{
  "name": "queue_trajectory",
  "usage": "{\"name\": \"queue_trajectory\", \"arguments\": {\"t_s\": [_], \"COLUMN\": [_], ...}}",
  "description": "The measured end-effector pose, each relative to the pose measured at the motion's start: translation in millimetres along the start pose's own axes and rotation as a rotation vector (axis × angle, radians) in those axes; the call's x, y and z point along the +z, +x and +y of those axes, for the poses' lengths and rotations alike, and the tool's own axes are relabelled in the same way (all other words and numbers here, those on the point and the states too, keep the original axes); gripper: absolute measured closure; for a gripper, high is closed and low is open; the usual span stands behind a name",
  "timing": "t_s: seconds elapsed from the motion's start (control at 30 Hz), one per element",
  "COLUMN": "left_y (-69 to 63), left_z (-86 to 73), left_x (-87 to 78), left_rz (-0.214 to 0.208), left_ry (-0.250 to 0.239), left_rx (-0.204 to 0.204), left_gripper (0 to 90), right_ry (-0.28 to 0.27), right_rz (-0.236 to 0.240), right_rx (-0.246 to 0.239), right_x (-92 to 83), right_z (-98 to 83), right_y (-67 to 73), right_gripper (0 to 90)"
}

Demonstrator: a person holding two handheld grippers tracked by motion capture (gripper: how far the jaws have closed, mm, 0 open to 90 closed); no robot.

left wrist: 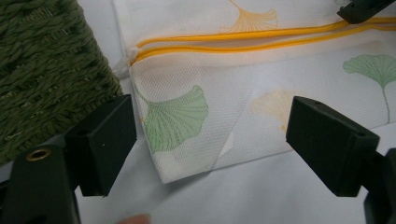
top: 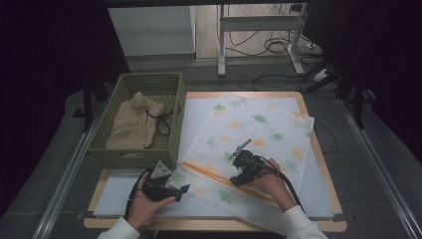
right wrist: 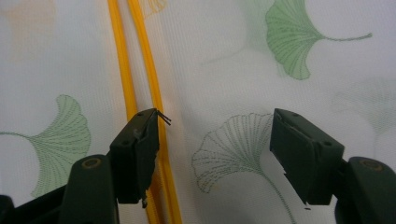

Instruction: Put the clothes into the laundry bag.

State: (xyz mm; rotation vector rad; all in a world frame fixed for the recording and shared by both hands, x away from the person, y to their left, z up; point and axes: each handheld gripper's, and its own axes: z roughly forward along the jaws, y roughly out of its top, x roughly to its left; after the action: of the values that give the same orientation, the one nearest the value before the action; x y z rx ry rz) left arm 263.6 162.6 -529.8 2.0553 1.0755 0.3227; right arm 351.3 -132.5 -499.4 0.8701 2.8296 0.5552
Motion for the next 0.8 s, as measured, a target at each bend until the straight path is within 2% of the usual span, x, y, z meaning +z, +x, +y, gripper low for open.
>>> {"name": "queue_trajectory", "arguments": {"t_s": [0.13,0.23,0.47,0.8], "left_y": [0.0,-0.2,-0.9,-1.9], "left_z": [0.0,0.2,0.6,0.7], "left_x": [-0.3,-1.2,-0.8,-0.6], "left_rz": [0.001,0.002,0.002,0.002], "left_ry": [-0.002,-0.011,-0.012,-0.015], "left_rx": [-0.001,-0.001,0.003,0.001], "left_gripper": [15.8,16.0,16.2,16.2], "right_ry": [0.013,0.017,0.011,0.032], "right_rz": [0.008,0.004,0.011,0.003], "right_rx": [0.005,0.009,0.024,0.035], "right_x": [3.0,3.7,1.5,1.2], "right_z": [-0.2,-0.4,-0.8,2.1], "right_y": [-0.8,-1.4,-9.3,-15.9], "right_gripper": [32.2,35.5,55.8,71.8]}}
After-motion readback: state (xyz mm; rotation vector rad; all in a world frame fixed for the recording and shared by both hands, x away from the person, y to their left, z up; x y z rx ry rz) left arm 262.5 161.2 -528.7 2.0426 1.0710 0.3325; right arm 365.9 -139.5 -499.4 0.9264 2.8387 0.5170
